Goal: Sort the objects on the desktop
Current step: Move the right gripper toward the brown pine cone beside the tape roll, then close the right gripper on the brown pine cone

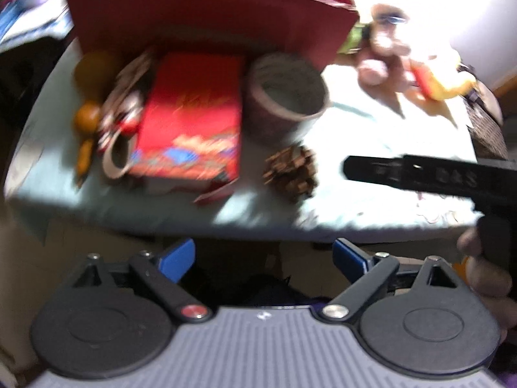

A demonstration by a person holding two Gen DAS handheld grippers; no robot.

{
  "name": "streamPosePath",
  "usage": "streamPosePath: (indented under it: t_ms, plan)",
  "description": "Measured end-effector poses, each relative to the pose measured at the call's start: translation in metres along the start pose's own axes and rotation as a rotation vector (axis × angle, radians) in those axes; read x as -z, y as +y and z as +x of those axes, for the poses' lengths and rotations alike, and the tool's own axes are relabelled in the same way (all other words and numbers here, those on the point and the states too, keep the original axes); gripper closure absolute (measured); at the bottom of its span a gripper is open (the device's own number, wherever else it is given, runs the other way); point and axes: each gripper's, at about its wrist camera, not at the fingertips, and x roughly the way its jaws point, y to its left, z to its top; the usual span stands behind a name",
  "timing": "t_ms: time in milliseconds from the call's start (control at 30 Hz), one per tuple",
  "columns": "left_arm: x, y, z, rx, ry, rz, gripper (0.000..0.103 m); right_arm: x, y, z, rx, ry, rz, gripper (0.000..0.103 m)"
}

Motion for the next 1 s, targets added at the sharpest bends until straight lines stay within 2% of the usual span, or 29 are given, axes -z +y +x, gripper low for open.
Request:
streamPosePath:
  t_ms: [67,167,233,333,400,500,600,733,867,1000]
  plan:
    - [-0.004,-0.012,0.006,0.006,-0.008,0.066,0.012,-0.005,-0.009,0.002,-0.042,0.011,0.055,0.038]
    - [-0.009,-0.024,0.012,0.021,-0.046,0.136,0.021,-0.01,-0.023,0.005,-0.099,0.024,0.137,0.038]
    - [-0.012,-0.028,0.015,0.044,-0.086,0.167,0.021,-0.012,-0.03,0.008,-0.134,0.036,0.183,0.038]
    - [-0.017,-0.032,0.026,0.065,-0.09,0.187,0.021,-0.014,-0.037,0.013,-0.179,0.053,0.238,0.038]
    - [-0.018,-0.032,0.031,0.091,-0.097,0.191,0.021,-0.014,-0.037,0.014,-0.191,0.053,0.245,0.038]
    - [-0.021,-0.03,0.037,0.078,-0.121,0.179,0.019,-0.016,-0.035,0.014,-0.207,0.047,0.231,0.038]
    - [-0.024,-0.026,0.044,0.096,-0.129,0.152,0.017,-0.019,-0.034,0.019,-0.222,0.046,0.219,0.038]
    - [-0.029,-0.023,0.057,0.111,-0.097,0.126,0.018,-0.021,-0.034,0.029,-0.222,0.067,0.211,0.038]
    - [-0.032,-0.017,0.069,0.131,-0.056,0.088,0.027,-0.022,-0.034,0.037,-0.236,0.094,0.207,0.038]
    - [-0.033,-0.016,0.07,0.131,-0.072,0.079,0.033,-0.021,-0.034,0.043,-0.235,0.122,0.208,0.038]
